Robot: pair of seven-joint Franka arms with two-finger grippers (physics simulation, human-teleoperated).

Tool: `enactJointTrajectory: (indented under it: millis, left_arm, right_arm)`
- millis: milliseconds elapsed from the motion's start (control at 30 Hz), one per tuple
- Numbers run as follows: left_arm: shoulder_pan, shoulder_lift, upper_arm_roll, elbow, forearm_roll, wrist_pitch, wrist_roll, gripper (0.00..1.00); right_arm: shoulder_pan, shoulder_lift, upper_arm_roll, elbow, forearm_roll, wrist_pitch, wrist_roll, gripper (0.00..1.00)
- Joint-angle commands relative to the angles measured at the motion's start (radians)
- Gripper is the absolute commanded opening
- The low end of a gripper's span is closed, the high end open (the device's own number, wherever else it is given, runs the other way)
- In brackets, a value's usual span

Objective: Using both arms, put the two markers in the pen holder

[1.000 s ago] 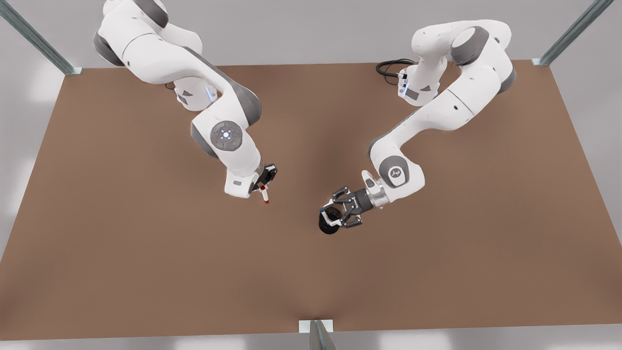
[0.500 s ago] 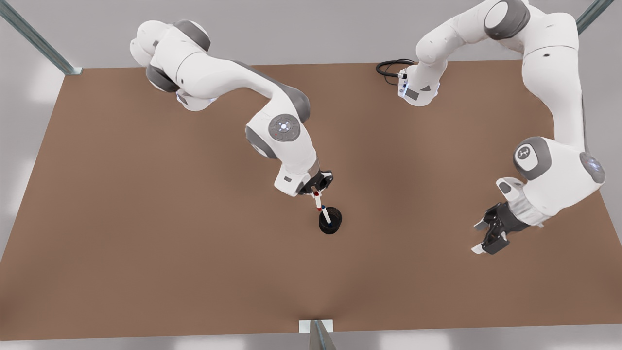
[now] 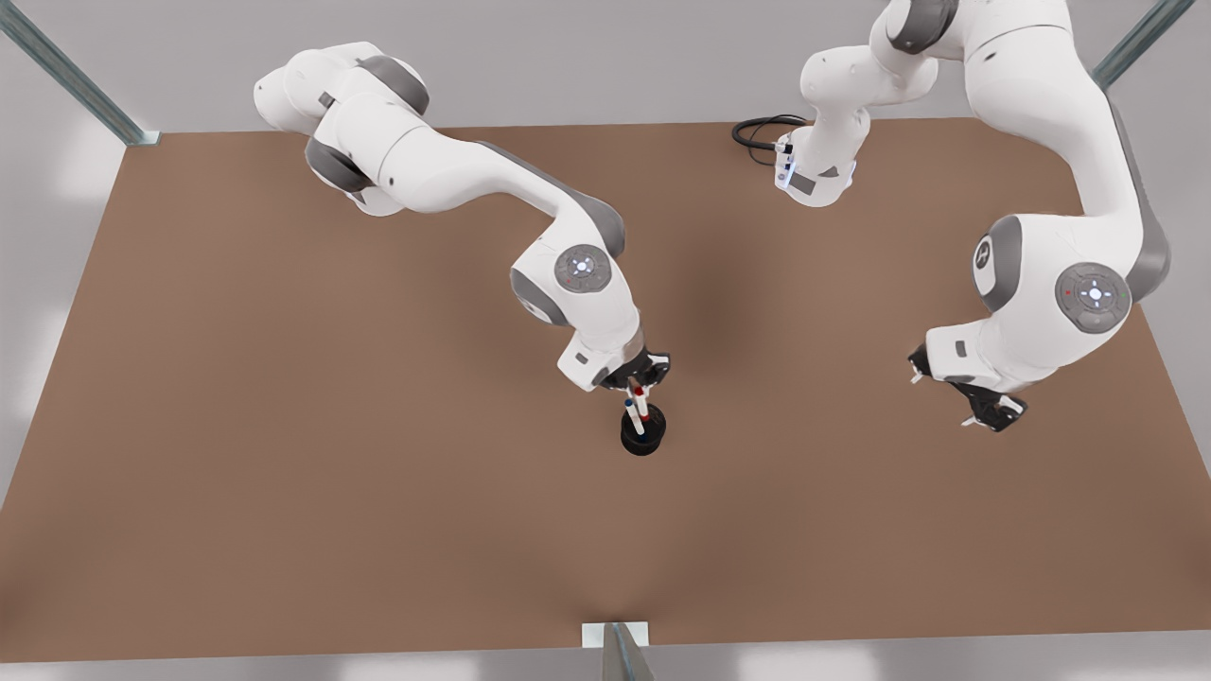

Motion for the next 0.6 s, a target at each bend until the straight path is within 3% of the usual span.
enactJointTrajectory:
  millis: [0,133,200,233,267,300,333,367,467,567]
  left_arm:
    - [0.002,0.017,0.008,0.003,-0.037,0.009,-0.901,1.00]
    - [-0.001,0.026,0.008,0.010,-0.039,0.009,-0.902,1.00]
    - [0.000,0.026,0.007,0.009,-0.045,0.009,-0.870,1.00]
    - [-0.003,0.029,0.007,0.010,-0.046,0.009,-0.846,1.00]
    - [-0.009,0.025,-0.004,0.009,-0.056,0.005,-0.844,1.00]
    - [-0.018,-0.018,-0.012,0.009,-0.065,-0.043,-0.833,1.00]
    - [-0.005,-0.093,-0.002,0.007,-0.094,-0.129,-0.737,1.00]
    - [0.009,-0.143,-0.001,0.009,-0.099,-0.153,-0.732,1.00]
    - [-0.015,-0.140,-0.009,0.012,-0.030,-0.172,-0.724,1.00]
    - [-0.021,-0.135,-0.007,0.020,-0.030,-0.170,-0.729,1.00]
  right_arm:
    - [0.000,-0.001,-0.010,-0.003,-0.005,0.017,0.175,1.00]
    - [-0.015,-0.008,-0.018,-0.015,-0.068,0.006,0.154,1.00]
    - [-0.113,-0.158,0.010,-0.058,-0.083,-0.228,0.053,1.00]
    - [-0.237,-0.294,0.071,-0.159,-0.082,-0.290,-0.065,1.00]
    - [-0.521,-0.406,0.249,-0.252,-0.033,-0.331,-0.287,1.00]
    - [-0.705,-0.523,0.299,-0.334,0.062,-0.354,-0.554,1.00]
    - [-0.534,-0.665,-0.099,-0.335,0.258,-0.461,-0.792,1.00]
    - [-0.486,-0.747,-0.277,-0.400,0.319,-0.532,-0.885,1.00]
    - [-0.437,-0.726,-0.425,-0.455,0.315,-0.571,-0.934,1.00]
    - [-0.431,-0.552,-0.439,-0.242,0.315,-0.600,-0.988,1.00]
